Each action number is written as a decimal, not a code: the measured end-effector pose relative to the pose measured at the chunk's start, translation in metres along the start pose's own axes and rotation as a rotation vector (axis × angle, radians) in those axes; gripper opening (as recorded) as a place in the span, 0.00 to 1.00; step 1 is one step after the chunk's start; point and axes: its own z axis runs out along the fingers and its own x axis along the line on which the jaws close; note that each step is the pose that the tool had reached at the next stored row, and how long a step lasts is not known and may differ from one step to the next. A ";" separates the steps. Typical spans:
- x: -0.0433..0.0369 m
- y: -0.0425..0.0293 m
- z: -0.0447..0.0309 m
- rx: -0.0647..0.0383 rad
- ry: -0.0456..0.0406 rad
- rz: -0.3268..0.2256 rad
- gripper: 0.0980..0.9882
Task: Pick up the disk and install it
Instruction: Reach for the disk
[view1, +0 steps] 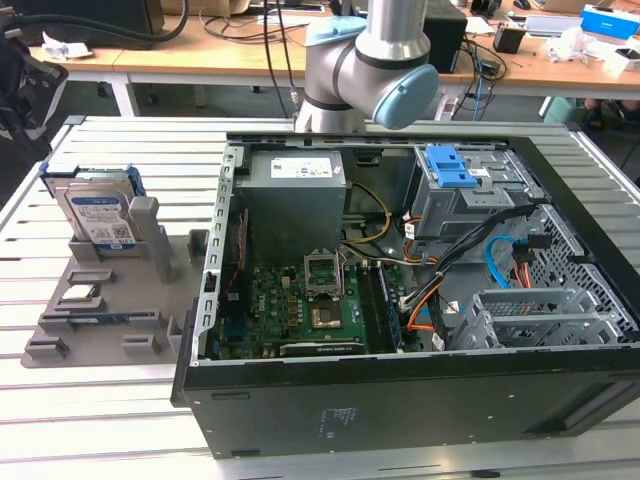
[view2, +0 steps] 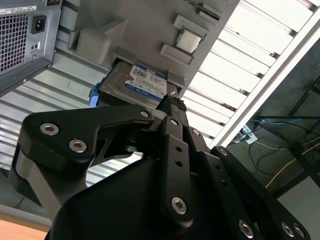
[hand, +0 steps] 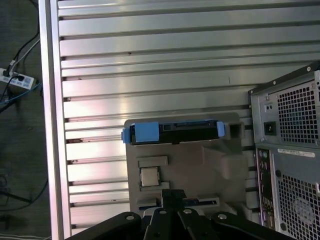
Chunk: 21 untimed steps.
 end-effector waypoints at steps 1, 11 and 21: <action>0.0019 -0.0002 0.0000 0.000 0.0000 0.000 0.01; 0.0242 -0.0018 -0.0006 0.000 0.0000 0.000 0.01; 0.0437 -0.0033 -0.0011 0.000 0.0000 0.000 0.01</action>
